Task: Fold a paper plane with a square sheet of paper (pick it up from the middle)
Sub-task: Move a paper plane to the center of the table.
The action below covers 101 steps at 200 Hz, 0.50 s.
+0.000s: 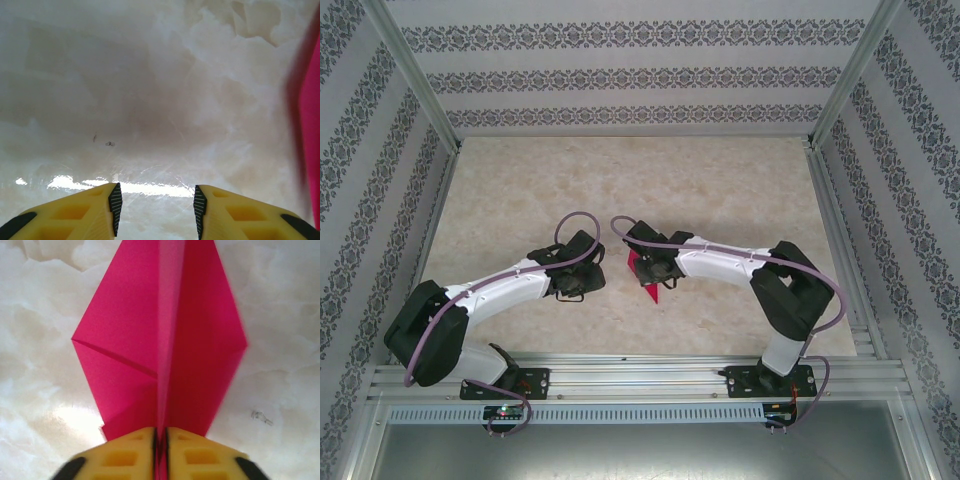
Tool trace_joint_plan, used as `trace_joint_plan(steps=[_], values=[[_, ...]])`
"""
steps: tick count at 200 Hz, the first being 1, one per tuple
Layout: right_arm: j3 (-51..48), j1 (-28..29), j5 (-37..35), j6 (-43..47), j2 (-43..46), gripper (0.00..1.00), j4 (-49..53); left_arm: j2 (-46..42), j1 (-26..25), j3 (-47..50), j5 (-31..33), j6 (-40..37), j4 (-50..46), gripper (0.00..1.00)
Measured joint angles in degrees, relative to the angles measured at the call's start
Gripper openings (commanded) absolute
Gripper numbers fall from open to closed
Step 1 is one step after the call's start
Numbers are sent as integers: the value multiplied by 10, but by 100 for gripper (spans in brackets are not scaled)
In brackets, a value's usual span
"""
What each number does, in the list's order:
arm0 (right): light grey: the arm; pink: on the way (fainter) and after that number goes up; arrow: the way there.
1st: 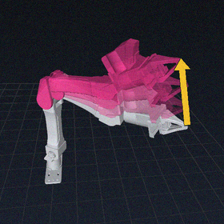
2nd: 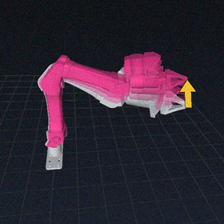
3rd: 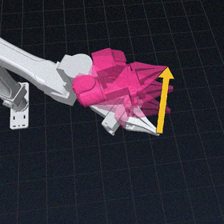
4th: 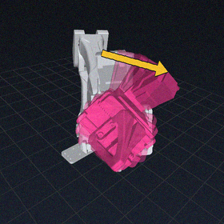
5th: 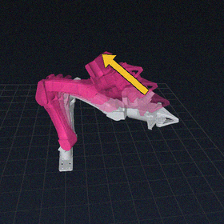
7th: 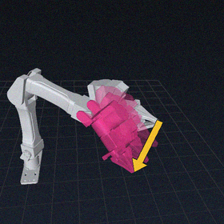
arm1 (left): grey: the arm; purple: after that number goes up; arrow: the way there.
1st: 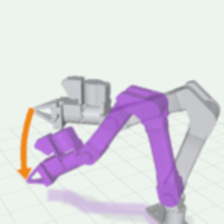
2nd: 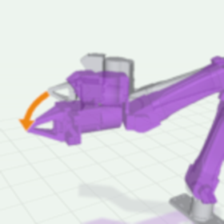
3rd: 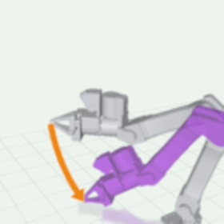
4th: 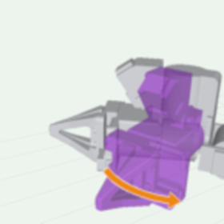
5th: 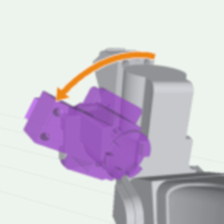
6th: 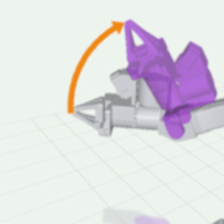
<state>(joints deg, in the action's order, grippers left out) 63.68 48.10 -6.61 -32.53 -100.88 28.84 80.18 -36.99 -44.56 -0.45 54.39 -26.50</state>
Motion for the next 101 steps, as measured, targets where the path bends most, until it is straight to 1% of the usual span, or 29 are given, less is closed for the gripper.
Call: trace_joint_plan(steps=[6,23,42,70,90,101], values=[[3,0,0,-1,-5,28,2,0,0,0,0,0,0,45],[10,0,0,-1,-15,29,4,0,0,0,0,0,0,45],[11,0,0,-1,-18,31,7,0,0,0,0,-1,0,45],[10,-3,8,-3,-11,44,4,0,0,0,0,-1,0,46],[4,-6,18,-2,12,53,-3,0,0,1,-2,-1,0,46],[2,-8,23,-2,25,55,-9,0,0,2,-4,-1,0,46]])
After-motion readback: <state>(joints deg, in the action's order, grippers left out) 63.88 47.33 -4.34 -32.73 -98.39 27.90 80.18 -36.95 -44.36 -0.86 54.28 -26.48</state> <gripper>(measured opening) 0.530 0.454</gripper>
